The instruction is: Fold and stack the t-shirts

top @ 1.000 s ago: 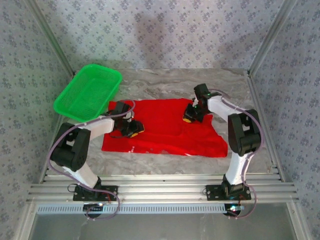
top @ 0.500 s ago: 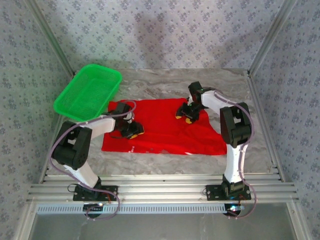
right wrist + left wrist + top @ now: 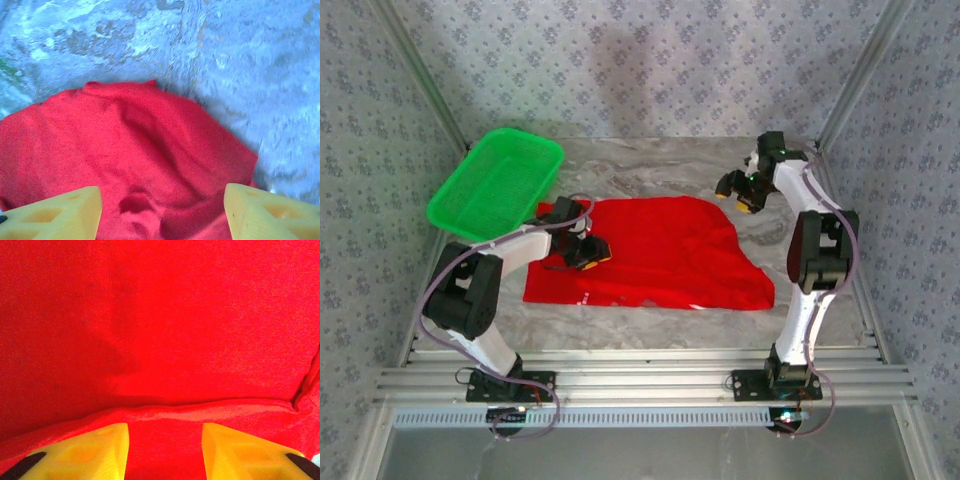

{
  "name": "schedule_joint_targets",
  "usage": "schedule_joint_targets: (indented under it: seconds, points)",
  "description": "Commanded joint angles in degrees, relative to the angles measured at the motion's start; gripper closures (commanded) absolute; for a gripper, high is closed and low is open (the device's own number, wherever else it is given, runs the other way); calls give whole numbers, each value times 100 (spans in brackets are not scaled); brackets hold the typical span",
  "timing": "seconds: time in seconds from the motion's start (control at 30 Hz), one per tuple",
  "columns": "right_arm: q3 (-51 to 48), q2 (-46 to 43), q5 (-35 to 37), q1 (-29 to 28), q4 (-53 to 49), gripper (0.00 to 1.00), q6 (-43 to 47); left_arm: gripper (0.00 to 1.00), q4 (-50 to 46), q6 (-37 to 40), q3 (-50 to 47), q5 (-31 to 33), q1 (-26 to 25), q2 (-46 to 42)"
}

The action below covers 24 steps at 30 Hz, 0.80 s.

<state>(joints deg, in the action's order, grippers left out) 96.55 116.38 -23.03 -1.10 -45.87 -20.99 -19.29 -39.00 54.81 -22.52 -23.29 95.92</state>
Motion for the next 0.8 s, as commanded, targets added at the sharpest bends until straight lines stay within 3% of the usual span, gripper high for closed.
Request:
schedule_joint_targets:
  seconds: [0.0,0.33,0.43,0.57,0.77]
  points:
    - [333,569,-128,-69,117,33,403,57,-88,88,110,9,-35,-86]
    - [815,1425,-218,-91,361,44,575,57,-128,46,66,79,-30,-51]
    - [866,1532,-327,-132,381,57,552,57,-115,42,74,90,-35,-1]
    - [775,1429,-167,-102,446,88,395,57,-84,38,0,151,-27,67]
    - [622,857,430,-29,750,98,463,59,-253,-61,-235,357,15,271]
